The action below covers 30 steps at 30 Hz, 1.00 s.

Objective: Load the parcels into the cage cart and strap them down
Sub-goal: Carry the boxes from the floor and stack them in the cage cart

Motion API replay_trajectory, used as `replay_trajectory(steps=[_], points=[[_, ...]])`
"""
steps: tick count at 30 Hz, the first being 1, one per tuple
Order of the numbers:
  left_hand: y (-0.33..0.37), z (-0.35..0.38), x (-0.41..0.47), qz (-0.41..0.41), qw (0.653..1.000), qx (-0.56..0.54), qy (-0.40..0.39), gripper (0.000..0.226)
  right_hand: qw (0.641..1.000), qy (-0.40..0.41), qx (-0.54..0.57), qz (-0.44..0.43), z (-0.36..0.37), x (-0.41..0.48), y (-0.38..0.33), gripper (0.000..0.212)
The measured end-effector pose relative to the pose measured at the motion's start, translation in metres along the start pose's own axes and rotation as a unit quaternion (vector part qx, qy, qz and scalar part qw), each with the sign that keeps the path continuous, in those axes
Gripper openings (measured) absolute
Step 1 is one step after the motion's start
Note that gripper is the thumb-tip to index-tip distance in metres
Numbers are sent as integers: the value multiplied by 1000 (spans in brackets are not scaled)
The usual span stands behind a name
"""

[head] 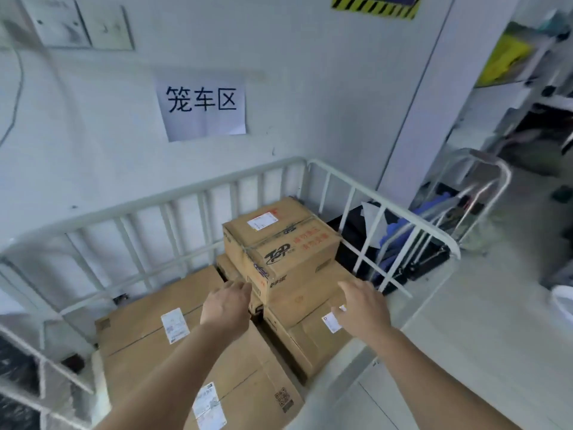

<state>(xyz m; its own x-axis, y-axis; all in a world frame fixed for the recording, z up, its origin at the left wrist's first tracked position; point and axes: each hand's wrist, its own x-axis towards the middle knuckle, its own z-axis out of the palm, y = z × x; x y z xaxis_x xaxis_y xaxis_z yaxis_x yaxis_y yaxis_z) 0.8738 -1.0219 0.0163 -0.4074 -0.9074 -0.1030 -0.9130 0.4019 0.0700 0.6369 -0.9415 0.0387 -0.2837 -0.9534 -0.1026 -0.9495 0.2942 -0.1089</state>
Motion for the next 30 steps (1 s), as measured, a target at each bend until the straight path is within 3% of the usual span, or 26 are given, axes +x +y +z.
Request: replay_trajectory(steps=[6,10,15,30], points=[[84,-63,-19,124,990,30,68,40,992,95,3,86,-54,-83,57,47],[150,-85,-37,201,974,30,104,51,979,145,1,146,-80,-142,98,39],[242,-104,-73,309,939,38,146,46,958,183,-16,222,-103,-226,158,49],[515,-89,-273,517,842,41,150,57,871,192,-55,449,-114,-545,324,56]])
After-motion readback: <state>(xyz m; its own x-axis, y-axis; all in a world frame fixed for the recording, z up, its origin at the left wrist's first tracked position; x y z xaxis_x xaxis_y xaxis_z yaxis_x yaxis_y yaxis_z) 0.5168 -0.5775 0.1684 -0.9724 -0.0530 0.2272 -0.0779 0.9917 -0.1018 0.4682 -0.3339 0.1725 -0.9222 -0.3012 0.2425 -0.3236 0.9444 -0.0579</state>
